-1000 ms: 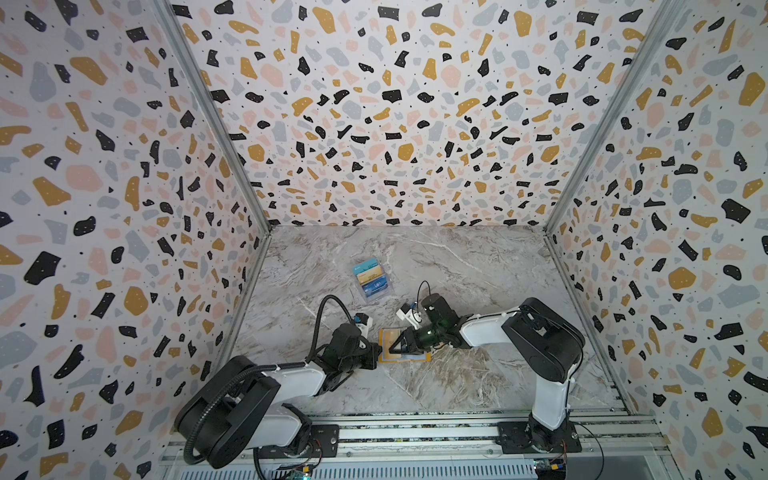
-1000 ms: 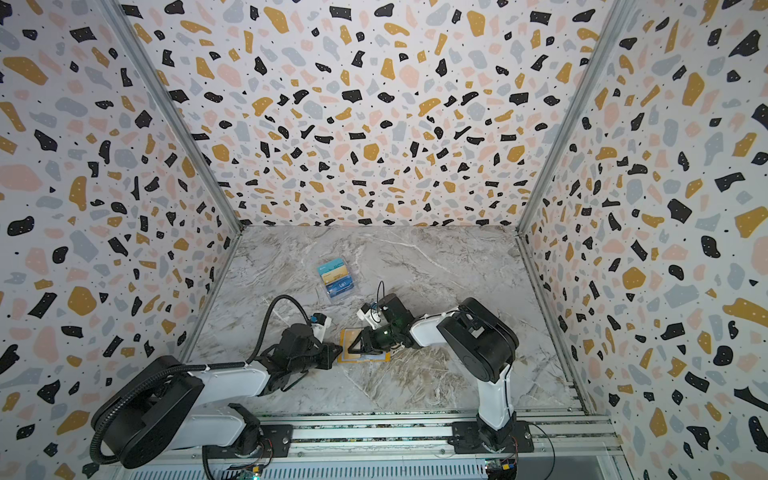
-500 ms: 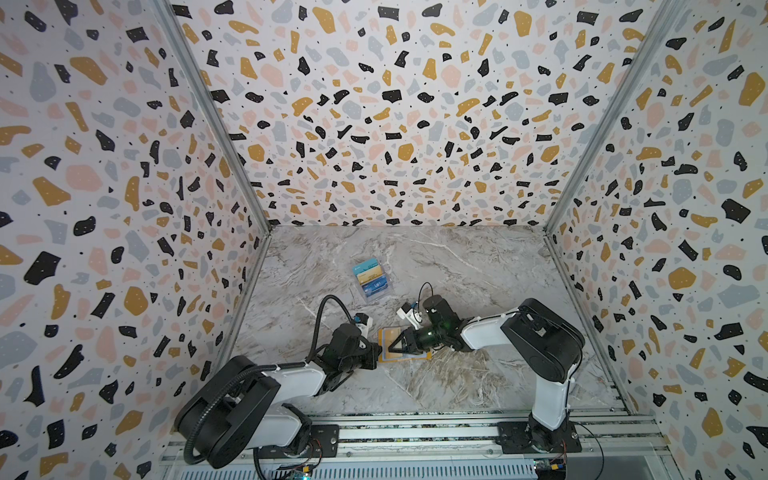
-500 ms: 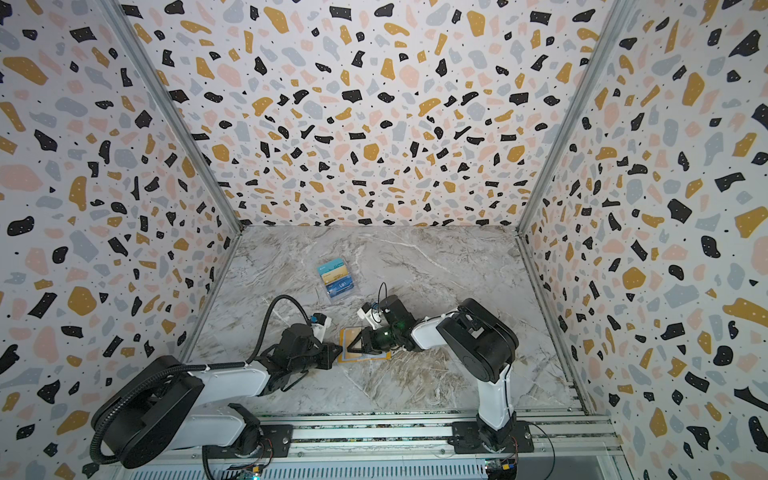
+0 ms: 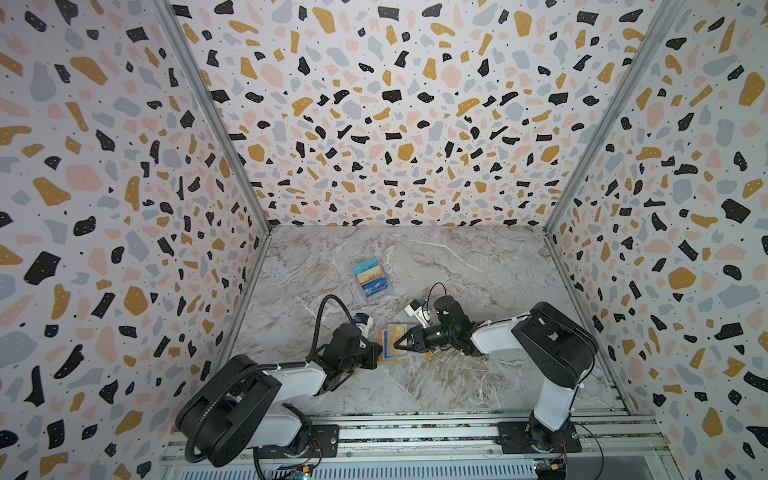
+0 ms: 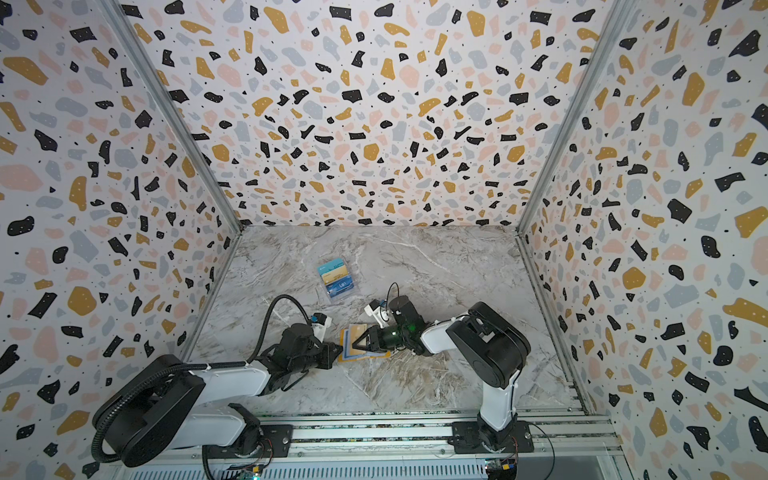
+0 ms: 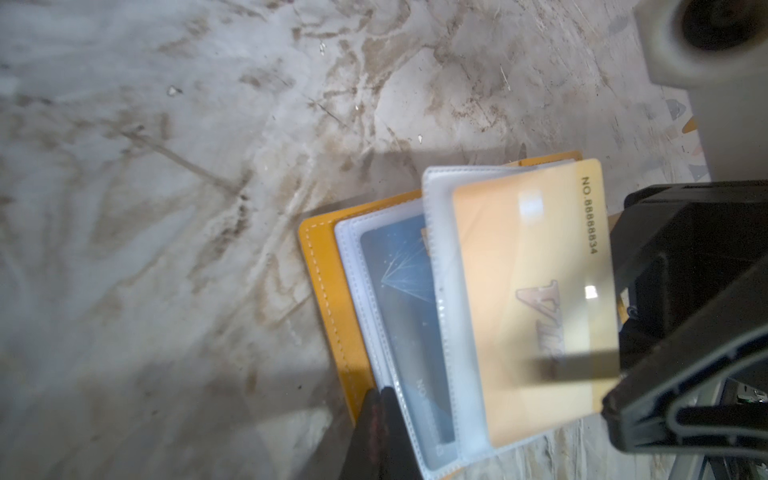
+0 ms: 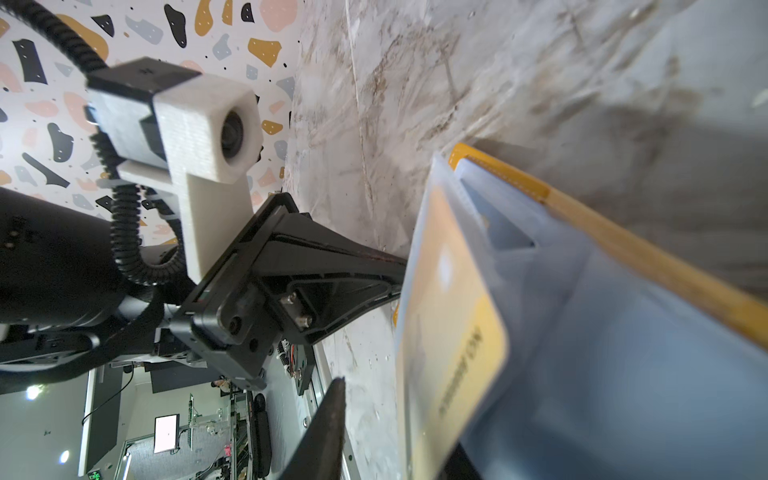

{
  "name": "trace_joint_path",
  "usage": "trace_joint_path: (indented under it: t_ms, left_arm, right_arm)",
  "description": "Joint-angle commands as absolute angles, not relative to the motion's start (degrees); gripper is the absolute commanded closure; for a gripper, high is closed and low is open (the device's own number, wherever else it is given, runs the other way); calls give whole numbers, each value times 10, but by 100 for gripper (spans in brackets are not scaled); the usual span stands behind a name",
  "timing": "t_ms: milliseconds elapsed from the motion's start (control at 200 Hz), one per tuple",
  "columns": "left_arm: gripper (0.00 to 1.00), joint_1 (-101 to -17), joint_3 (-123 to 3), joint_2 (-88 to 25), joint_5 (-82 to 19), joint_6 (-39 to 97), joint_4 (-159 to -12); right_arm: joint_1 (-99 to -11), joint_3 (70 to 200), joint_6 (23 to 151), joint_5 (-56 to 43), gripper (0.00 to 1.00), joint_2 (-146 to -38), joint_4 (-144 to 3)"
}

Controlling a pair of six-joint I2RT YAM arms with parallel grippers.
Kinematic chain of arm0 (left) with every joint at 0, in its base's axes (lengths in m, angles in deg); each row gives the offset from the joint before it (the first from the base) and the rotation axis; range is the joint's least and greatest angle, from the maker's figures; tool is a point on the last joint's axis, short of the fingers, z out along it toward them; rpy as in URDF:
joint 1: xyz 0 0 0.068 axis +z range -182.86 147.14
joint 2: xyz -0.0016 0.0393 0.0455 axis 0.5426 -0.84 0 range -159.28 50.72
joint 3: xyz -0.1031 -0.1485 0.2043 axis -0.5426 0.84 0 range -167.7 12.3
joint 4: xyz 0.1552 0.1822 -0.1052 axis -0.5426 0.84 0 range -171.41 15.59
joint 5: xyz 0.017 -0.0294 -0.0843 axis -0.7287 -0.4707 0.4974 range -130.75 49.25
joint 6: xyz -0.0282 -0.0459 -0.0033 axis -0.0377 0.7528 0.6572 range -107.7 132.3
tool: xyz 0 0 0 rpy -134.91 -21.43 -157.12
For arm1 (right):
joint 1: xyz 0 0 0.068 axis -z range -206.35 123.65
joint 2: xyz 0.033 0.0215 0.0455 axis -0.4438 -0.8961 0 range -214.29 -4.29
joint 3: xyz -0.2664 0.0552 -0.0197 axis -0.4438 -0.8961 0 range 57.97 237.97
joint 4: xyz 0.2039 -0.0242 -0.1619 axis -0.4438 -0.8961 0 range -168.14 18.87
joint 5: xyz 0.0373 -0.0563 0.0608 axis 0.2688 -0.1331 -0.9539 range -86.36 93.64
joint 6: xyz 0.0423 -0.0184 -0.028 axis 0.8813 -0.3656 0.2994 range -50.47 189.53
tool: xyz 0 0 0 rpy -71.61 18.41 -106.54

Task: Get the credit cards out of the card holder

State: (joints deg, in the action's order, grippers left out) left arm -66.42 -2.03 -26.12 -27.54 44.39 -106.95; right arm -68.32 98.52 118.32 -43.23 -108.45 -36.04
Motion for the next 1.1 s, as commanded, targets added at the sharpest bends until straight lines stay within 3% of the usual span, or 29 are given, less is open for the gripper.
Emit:
trace_joint_path:
  t_ms: [0, 541, 1096]
  left_arm:
    - [100, -667, -11, -283, -289, 435, -989]
    - [100, -667, -12, -283, -287, 435, -987]
    - [100, -667, -5, -274, -280, 438, -988]
  right_arm:
    - [-678, 981, 1188, -441, 72, -1052, -335]
    - [-662, 962, 1178, -433, 75, -1037, -350]
    - [-655, 985, 1119, -385, 89, -1022, -468]
